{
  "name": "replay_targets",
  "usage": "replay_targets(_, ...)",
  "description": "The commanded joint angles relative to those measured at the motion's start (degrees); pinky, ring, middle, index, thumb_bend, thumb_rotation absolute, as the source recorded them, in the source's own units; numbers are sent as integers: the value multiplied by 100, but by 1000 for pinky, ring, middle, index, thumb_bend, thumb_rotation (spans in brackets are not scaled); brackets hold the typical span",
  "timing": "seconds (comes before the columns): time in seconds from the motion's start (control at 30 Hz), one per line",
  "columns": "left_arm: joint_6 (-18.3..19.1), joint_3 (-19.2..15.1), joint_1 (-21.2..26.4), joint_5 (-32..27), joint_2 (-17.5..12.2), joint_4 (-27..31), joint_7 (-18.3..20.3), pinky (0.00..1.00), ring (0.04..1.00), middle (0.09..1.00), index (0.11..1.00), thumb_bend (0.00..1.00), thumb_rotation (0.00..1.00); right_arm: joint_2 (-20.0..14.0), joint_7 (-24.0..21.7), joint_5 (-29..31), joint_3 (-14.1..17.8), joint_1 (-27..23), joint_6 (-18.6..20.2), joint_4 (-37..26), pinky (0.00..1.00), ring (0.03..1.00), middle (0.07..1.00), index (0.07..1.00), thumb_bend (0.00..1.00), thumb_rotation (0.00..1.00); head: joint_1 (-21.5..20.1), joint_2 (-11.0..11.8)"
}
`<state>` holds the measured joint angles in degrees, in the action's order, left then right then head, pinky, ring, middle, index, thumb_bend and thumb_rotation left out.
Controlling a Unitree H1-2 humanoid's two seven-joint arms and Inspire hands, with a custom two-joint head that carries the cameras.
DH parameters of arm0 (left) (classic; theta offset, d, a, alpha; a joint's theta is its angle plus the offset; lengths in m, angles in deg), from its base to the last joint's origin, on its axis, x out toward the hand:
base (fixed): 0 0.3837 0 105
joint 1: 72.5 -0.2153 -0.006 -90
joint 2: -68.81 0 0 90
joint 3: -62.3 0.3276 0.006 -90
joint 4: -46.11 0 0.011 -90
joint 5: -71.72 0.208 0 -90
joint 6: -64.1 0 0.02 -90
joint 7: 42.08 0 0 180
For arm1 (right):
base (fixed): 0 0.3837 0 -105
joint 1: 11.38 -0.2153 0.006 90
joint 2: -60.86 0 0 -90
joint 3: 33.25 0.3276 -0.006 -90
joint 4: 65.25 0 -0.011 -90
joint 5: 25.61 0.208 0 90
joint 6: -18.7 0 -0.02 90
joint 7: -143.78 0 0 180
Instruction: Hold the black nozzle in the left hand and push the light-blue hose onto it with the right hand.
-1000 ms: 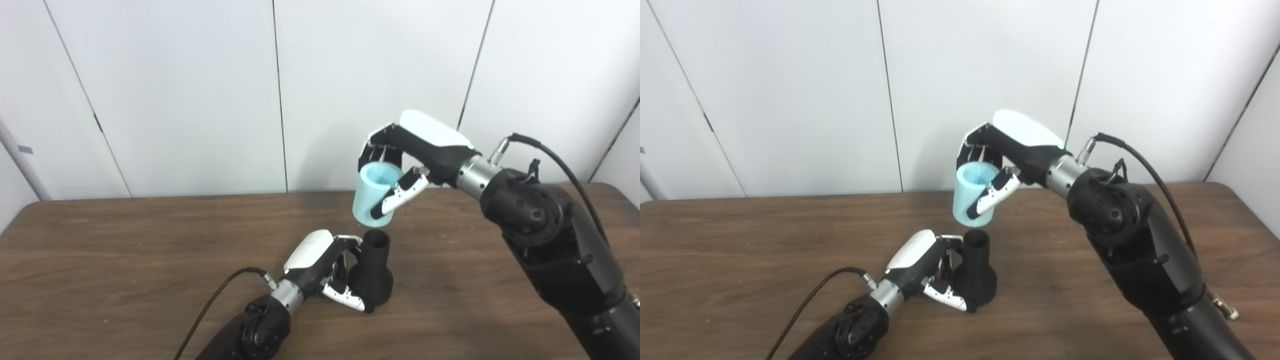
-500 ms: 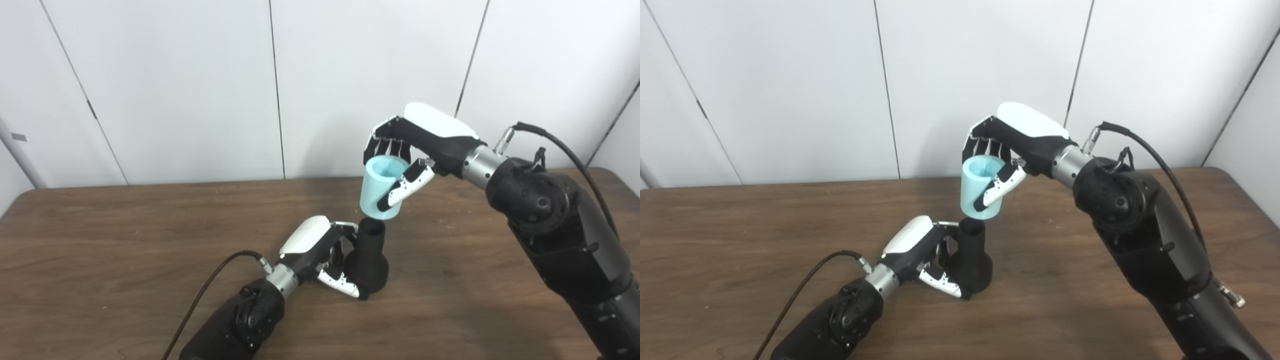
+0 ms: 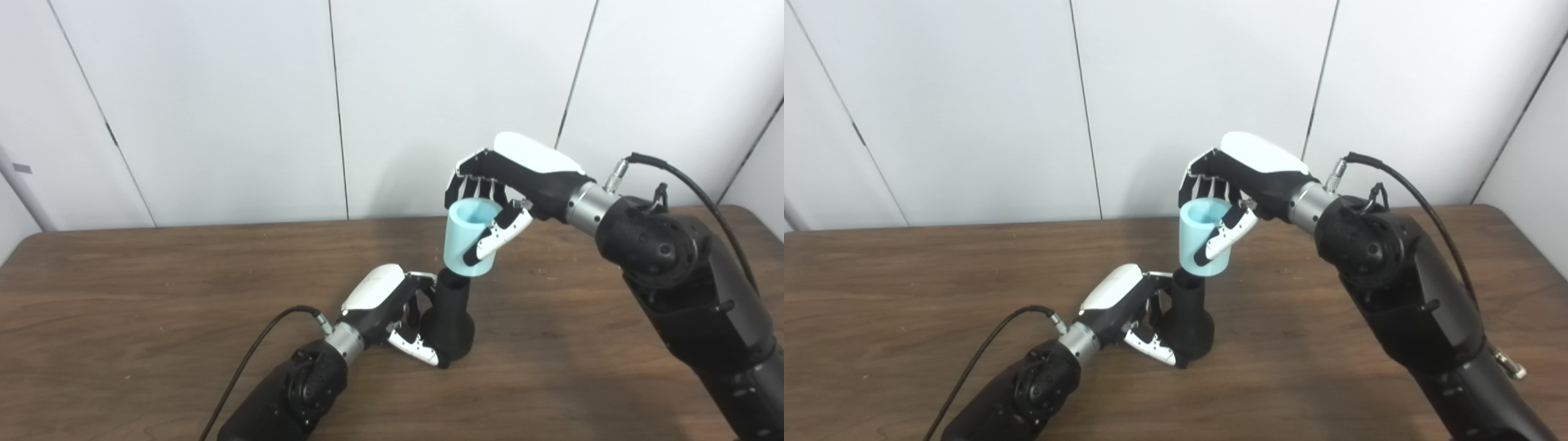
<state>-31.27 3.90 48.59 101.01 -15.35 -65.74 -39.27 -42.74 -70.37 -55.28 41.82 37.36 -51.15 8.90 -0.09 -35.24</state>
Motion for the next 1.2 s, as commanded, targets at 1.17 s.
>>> replay_targets(1.17, 401, 158, -378, 314, -139, -380, 444, 515, 456, 473, 501, 524, 0, -140, -305, -140, 20, -281, -41, -464, 353, 405, 476, 516, 518, 0, -33, -121)
